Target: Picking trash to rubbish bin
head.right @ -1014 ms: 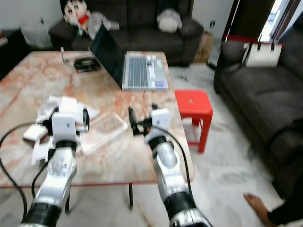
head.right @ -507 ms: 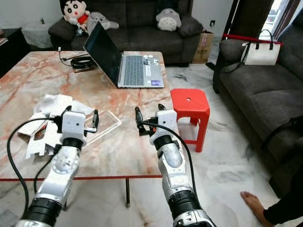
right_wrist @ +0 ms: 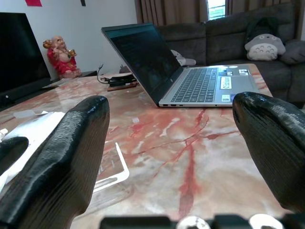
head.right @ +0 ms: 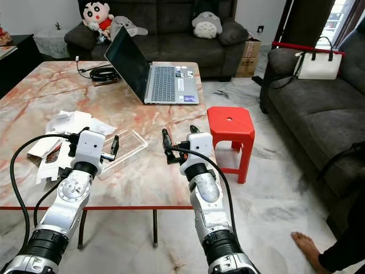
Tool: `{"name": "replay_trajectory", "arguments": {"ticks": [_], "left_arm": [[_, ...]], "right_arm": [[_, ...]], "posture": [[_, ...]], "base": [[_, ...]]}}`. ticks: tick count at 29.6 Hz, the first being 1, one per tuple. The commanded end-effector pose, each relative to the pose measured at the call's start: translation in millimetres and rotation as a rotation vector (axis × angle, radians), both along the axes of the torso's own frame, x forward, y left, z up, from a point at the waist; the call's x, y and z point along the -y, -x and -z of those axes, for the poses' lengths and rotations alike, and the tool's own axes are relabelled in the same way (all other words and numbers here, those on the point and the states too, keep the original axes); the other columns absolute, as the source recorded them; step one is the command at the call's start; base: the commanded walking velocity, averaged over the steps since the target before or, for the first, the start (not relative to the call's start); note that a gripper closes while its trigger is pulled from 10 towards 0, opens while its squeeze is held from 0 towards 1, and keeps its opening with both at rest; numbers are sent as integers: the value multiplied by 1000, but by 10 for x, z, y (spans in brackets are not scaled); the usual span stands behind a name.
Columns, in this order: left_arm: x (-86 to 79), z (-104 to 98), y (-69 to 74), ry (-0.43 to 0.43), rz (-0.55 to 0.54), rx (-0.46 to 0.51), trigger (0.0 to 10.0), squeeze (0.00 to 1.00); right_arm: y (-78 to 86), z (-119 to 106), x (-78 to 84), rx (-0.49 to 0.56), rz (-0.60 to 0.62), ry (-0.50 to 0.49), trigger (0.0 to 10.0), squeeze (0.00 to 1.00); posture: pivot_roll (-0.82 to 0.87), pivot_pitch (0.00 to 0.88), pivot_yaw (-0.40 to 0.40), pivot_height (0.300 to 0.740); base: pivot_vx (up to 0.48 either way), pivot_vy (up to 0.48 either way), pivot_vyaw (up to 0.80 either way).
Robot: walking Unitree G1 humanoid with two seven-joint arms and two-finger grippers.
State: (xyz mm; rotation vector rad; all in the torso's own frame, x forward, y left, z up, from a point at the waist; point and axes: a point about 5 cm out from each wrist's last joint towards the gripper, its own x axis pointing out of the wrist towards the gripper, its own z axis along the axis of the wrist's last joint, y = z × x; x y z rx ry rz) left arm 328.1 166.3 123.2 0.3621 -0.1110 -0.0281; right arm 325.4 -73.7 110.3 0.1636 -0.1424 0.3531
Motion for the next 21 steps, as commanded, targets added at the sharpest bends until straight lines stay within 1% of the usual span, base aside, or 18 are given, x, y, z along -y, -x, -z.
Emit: {"name": "replay_trajectory", "arguments": {"ticks": [1, 3, 4, 5, 7, 9, 10, 12, 13, 14, 17, 18, 19, 20, 21], "left_arm": [[14, 26, -13, -6, 2, -28, 10000, 0], [9, 37, -14, -16, 2, -39, 10000, 0], [-17, 77, -24, -58, -3, -73, 10000, 0], [-34, 85, -28, -78, -4, -79, 10000, 0], [-55, 89, -32, -90, -4, -86, 10000, 0], [-82, 111, -34, -138, 15, -115, 10000, 0], [-99, 134, -33, -182, 37, -142, 10000, 0], [-110, 150, -30, -224, 61, -163, 10000, 0], [-123, 144, -26, -264, 88, -168, 10000, 0], [-123, 144, -26, -264, 88, -168, 10000, 0], [-119, 67, -17, -284, 143, -139, 10000, 0], [-119, 67, -17, -284, 143, -139, 10000, 0], [-115, 44, -14, -287, 163, -131, 10000, 0], [-92, 3, 2, -290, 220, -120, 10000, 0], [-92, 3, 2, -290, 220, -120, 10000, 0]], "right_arm": [[-13, -1, -21, -8, -9, 14, 10000, 0], [-14, -1, -22, -9, -9, 15, 10000, 0], [-14, 7, -24, -13, -12, 23, 10000, 0], [-13, 14, -27, -17, -13, 23, 10000, 0], [-9, 24, -30, -22, -15, 23, 10000, 0], [-4, 31, -40, -24, -20, 25, 10000, 0], [-2, 32, -45, -25, -23, 24, 10000, 0], [-2, 30, -47, -25, -26, 23, 10000, 0], [-2, 30, -49, -26, -28, 22, 10000, 0], [-2, 30, -49, -26, -28, 22, 10000, 0], [-2, 26, -49, -24, -29, 20, 10000, 0], [-2, 26, -49, -24, -29, 20, 10000, 0], [-2, 26, -49, -24, -29, 20, 10000, 0], [-2, 26, -50, -24, -29, 19, 10000, 0], [-2, 26, -50, -24, -29, 19, 10000, 0]], "posture": [[8, 24, -10, 740], [8, 24, -10, 740], [9, 24, -10, 740], [9, 24, -10, 740], [9, 25, -11, 740], [11, 25, -11, 740], [10, 27, -12, 740], [12, 26, -13, 740], [12, 26, -13, 740], [12, 26, -13, 740], [11, 28, -14, 740], [11, 28, -14, 740], [11, 28, -14, 740], [11, 28, -14, 740], [11, 28, -14, 740]], "base": [[0, 0, 0], [0, 0, 0], [0, 0, 0], [0, 0, 0], [0, 0, 0], [0, 0, 0], [0, 0, 0], [0, 0, 0], [0, 0, 0], [0, 0, 0], [0, 0, 0], [0, 0, 0], [0, 0, 0], [0, 0, 0], [0, 0, 0]]}}
